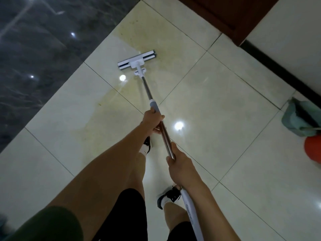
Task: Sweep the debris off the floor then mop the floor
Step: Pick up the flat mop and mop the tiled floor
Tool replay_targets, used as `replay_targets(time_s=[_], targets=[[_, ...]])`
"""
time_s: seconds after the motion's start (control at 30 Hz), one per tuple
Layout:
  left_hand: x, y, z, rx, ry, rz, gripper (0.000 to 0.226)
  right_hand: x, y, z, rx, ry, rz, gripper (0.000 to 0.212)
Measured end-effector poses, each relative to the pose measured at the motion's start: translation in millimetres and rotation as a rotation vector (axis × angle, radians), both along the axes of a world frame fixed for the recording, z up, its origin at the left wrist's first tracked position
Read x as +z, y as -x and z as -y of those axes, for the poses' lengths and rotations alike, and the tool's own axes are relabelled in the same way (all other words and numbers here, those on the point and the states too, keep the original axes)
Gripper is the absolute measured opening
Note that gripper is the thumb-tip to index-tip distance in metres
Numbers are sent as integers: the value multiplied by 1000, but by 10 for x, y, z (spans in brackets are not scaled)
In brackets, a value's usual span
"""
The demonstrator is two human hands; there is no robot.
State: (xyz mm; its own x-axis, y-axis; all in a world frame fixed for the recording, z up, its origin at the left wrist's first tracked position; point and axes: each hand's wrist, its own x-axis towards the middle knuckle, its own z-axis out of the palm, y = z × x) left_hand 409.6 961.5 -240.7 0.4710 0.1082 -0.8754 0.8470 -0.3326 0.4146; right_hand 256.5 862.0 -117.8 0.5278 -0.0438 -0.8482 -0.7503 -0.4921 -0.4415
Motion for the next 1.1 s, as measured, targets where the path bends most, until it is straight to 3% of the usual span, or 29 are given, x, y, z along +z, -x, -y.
replay_targets(time_s=[0.43, 0.67, 0.83, 1.1], targets=[[-140, -3122, -766, 46, 3, 65, 24, -245, -3120, -778, -15, -7, 58, 59], [-242, -4286, -949, 65, 6, 86, 25, -436, -4305, -935, 33, 24, 84, 59], [-289, -4515, -868, 36, -17, 60, 21, -531, -4483, -878, 59, 34, 110, 50], [-248, -3801, -525, -34, -2, 48, 26, -443, -3711, -574, -65, -25, 65, 56]])
